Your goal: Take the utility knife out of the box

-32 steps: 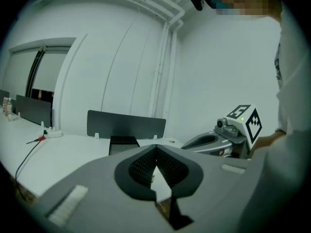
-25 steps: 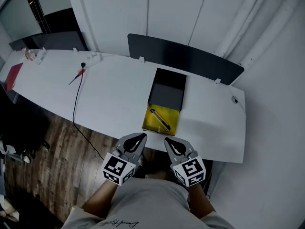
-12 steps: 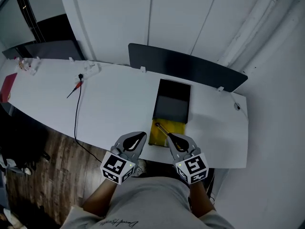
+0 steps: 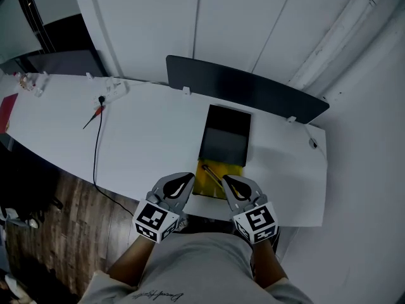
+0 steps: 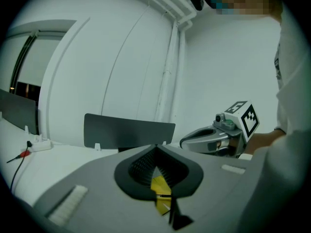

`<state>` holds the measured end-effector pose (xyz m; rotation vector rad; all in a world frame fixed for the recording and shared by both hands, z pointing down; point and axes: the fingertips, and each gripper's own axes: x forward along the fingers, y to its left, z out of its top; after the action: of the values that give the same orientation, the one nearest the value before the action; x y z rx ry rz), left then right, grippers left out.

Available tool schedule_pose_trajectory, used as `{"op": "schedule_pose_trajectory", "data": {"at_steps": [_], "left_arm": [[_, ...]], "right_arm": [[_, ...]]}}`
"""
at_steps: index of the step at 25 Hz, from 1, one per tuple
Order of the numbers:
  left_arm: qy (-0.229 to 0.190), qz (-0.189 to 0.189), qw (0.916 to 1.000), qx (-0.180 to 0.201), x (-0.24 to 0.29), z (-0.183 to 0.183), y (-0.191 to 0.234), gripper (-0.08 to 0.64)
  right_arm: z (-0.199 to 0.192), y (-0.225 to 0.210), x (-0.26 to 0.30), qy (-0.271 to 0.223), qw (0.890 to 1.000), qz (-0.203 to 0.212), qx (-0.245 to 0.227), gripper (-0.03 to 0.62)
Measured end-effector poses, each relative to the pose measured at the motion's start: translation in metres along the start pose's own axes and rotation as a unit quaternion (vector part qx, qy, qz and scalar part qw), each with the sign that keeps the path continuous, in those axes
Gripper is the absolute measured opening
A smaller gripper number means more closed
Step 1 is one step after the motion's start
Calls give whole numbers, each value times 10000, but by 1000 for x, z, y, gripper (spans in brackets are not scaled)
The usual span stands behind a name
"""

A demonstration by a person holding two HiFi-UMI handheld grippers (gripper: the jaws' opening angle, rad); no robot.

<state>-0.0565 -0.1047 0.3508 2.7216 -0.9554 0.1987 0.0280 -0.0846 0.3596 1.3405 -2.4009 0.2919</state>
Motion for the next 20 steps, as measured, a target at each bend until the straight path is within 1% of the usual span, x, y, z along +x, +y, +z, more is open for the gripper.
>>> {"op": "schedule_pose_trajectory", "data": {"at_steps": [7, 12, 17, 20], "left_arm": [[99, 143, 9998, -106, 13, -5, 1, 2], [174, 177, 9996, -111, 21, -10, 0, 2], [289, 197, 9993, -112, 27, -19, 2, 1], [363, 199, 9990, -145, 29, -25, 5, 2]], "right_arm": [[-5, -16, 5, 136, 9997, 203, -30, 15], [-10, -22, 9, 192, 9994, 291, -48, 15], [-16, -28, 15, 240, 9993, 289, -94, 15], [-26, -32, 18, 370, 9989, 278, -38, 15]]}}
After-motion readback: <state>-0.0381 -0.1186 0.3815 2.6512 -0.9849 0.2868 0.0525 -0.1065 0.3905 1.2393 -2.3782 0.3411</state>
